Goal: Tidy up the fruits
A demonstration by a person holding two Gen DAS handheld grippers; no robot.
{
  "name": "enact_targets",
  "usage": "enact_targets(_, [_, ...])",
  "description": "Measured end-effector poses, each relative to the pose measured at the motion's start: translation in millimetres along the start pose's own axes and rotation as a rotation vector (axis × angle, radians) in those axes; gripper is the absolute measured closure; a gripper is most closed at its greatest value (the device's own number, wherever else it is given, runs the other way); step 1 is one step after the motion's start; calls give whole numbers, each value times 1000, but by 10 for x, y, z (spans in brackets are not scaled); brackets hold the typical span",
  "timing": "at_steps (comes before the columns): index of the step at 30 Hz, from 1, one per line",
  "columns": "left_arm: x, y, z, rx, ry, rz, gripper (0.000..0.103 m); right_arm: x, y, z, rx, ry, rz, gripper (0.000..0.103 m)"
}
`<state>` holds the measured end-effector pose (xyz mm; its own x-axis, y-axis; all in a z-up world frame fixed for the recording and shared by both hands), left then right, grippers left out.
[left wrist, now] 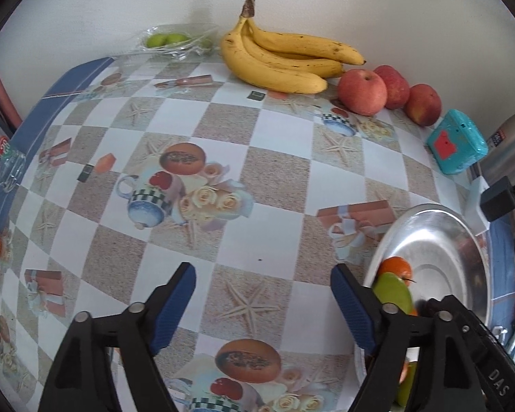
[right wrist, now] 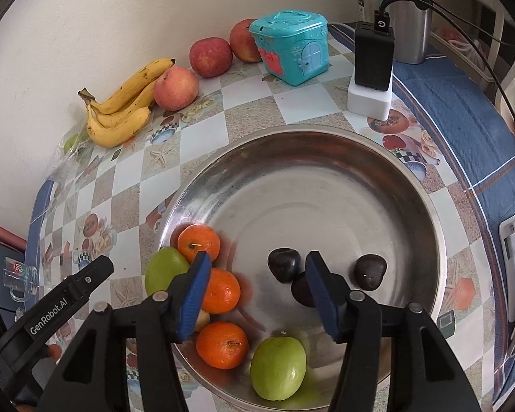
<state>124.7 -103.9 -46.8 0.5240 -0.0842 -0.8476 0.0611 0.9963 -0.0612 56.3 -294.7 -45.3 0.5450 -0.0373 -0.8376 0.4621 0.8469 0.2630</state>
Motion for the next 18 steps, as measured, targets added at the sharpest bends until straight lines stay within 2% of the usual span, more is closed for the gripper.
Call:
enact_targets(2, [12,52,2,6,-11,30,6,7,15,-1,-11,-1,-9,31])
enact_targets(3, [17,86,6,8,-20,45,2,10,23,-4,-18,-1,-11,31])
enact_targets(5, [15,133,17,8,-32,60,0,24,45,-13,-34,2,-10,29])
enact_targets(6, [14,159,24,8,-37,64,0,28,57,-21,-42,3,-12,21])
enact_targets(8, [11,207,36,11,-52,74,0,26,87,-35,-60,-6,-15,15])
enact_targets(12, [7,266,36,35,-76,93,0,12,156,-50,-91,-25,-13,11])
enact_targets(18, [-29,292,-2,74,-106,91,0,5,248,-83,-123,-38,-16,11])
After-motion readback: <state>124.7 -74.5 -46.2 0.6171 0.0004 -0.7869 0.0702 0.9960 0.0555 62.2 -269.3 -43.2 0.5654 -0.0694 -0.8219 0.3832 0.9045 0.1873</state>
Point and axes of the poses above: each gripper's, at about its wrist camera, not at the fingertips, and x roughly the way its jaws point, y to its left, z to its top, the point moved 4 cm from there along x, roughly the way its jaws point, and after that the axes turned 9 degrees about -y, right-handed, at the moved point
